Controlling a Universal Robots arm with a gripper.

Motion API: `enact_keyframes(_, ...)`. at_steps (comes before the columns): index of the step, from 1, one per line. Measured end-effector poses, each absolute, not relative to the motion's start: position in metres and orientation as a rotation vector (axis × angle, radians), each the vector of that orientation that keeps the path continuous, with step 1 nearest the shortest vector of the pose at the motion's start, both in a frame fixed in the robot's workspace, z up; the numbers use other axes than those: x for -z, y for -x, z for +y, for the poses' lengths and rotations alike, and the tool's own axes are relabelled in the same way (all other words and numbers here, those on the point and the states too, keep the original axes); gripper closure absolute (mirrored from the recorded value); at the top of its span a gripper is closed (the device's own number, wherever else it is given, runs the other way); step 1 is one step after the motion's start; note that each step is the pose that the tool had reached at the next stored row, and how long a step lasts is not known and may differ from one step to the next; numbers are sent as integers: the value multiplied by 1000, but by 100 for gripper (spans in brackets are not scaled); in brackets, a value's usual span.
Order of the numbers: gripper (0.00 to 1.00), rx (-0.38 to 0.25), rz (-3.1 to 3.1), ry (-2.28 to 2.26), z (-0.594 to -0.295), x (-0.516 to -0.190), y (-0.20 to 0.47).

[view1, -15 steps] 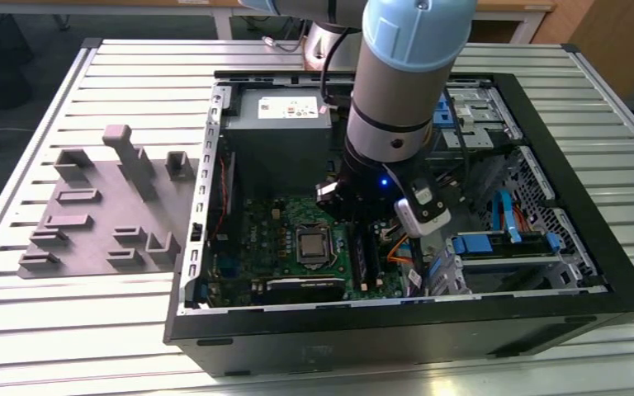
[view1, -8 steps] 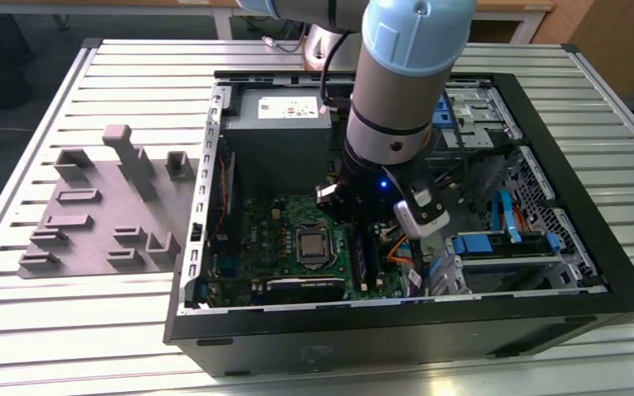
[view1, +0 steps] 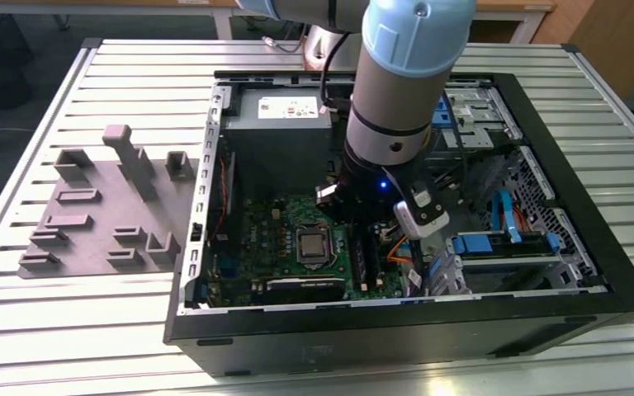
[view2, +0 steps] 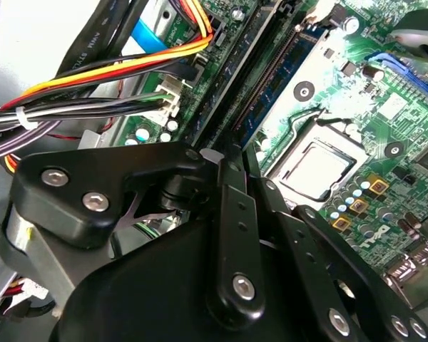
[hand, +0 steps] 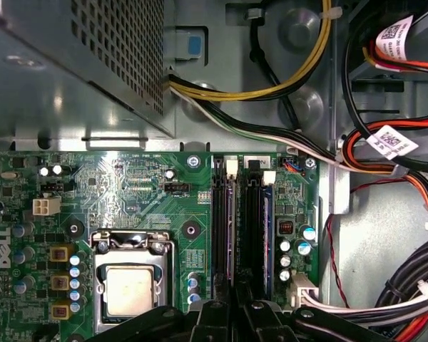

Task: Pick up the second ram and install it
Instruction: 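Press down the second ram until it locks into place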

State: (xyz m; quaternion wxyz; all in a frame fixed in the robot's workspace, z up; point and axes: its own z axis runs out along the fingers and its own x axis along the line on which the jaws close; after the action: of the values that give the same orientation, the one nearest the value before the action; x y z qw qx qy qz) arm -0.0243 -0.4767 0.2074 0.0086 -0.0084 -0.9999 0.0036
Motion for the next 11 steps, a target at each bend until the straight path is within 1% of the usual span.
enact_keyframes(1,86,-11,-3124,26,-477,-207,24)
enact_keyframes(2,80,-11,-3124,26,-477,-207,24)
enact_keyframes(4,80,-11,-3124,26,-477,-207,24)
enact_keyframes(5,73,-11,-3124,26,-477,-207,24)
enact_keyframes(11,73,-11,-3124,26,-477,-220,24)
